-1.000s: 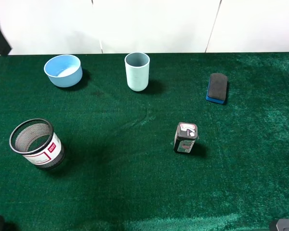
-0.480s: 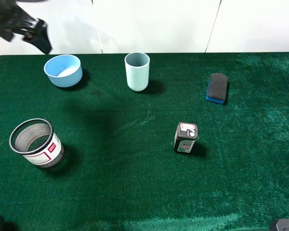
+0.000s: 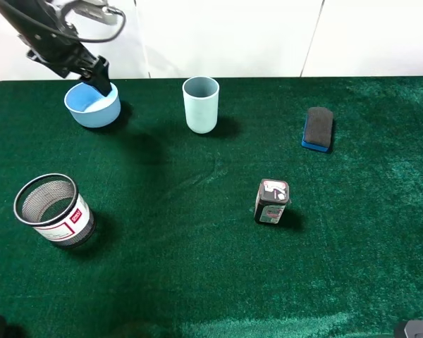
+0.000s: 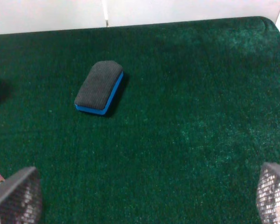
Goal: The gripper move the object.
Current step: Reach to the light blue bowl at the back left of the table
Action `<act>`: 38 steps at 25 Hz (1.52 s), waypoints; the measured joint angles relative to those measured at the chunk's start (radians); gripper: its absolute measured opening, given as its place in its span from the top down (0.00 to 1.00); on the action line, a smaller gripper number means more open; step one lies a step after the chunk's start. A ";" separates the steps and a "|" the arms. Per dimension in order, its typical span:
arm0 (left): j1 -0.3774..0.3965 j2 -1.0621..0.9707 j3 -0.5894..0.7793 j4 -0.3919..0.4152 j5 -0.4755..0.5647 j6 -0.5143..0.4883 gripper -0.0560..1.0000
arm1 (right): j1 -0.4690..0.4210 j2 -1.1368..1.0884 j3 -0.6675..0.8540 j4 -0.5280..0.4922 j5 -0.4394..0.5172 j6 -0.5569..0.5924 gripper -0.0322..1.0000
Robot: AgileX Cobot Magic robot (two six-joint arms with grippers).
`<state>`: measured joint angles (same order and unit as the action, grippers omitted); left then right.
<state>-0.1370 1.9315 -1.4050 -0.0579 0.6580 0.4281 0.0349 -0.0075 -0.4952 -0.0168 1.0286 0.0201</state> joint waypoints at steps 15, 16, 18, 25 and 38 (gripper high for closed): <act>-0.049 0.192 -0.031 -0.008 -0.121 0.012 0.01 | 0.000 0.000 0.000 0.000 0.000 0.000 0.30; -0.049 0.198 -0.031 -0.008 -0.123 0.012 0.01 | 0.000 0.000 0.000 0.000 0.000 0.000 0.30; -0.049 0.210 -0.031 -0.010 -0.132 0.012 0.01 | 0.000 0.000 0.000 0.000 0.000 0.000 0.30; -0.049 0.247 -0.031 -0.007 -0.146 0.012 0.04 | 0.000 0.000 0.000 0.000 0.000 0.000 0.30; -0.049 0.256 -0.031 -0.004 -0.163 0.013 0.36 | 0.000 0.000 0.000 0.000 0.000 0.000 0.30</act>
<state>-0.1859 2.1876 -1.4361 -0.0616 0.4952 0.4413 0.0349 -0.0075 -0.4952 -0.0168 1.0286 0.0201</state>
